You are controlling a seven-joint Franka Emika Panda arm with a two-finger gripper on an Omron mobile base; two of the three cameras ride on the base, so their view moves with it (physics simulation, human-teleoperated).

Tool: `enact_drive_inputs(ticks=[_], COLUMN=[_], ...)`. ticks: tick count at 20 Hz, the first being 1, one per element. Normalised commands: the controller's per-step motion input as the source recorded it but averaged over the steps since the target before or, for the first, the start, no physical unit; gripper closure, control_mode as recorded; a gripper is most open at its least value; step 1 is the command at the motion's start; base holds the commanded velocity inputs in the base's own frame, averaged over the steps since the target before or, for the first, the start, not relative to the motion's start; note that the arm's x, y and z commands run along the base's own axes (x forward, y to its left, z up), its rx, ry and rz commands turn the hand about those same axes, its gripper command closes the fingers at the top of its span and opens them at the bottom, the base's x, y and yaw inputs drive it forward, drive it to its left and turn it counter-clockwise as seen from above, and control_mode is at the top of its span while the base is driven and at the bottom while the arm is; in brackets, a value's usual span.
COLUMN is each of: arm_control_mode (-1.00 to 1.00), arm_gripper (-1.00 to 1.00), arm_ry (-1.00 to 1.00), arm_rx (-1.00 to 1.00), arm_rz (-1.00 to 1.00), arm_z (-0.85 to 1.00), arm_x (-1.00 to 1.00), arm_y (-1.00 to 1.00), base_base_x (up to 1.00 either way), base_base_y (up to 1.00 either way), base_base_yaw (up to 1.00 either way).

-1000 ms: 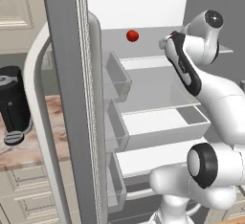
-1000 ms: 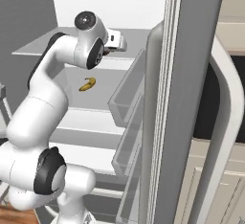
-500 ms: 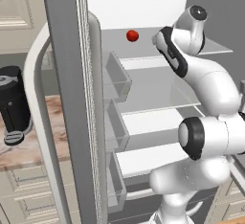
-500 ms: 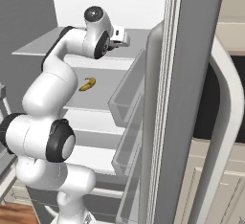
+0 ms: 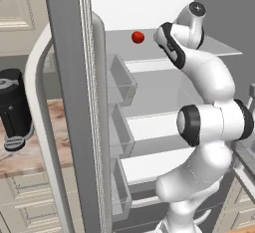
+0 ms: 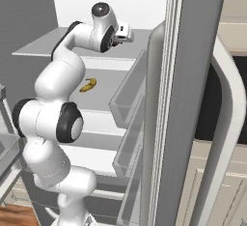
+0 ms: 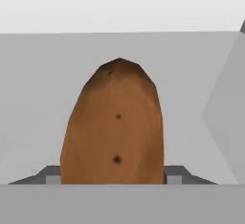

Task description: Place the potato in the correct fridge rack based on whether it is a fruit or vegetable. Finally, close the fridge door.

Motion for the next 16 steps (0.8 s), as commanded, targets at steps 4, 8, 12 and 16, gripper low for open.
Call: enact_drive_inputs(ticks=[4,8,12,16], arm_control_mode=[-1.0,-1.0,-1.0,-1.0], arm_gripper=[-1.0,-1.0,-1.0,-1.0], arm_ry=[0.0,-0.24,-0.38,-0.44], arm_rx=[0.0,0.0,0.0,0.0], arm_rz=[0.0,0.0,0.0,0.0], arm_z=[0.0,0.03,0.09,0.14], arm_x=[-0.01,-0.44,-0.83,-1.0], arm_y=[0.0,0.04,0.03,0.08], base_base_x=[0.0,0.0,0.0,0.0], base_base_y=[0.0,0.0,0.0,0.0], base_base_yaw=[0.0,0.0,0.0,0.0])
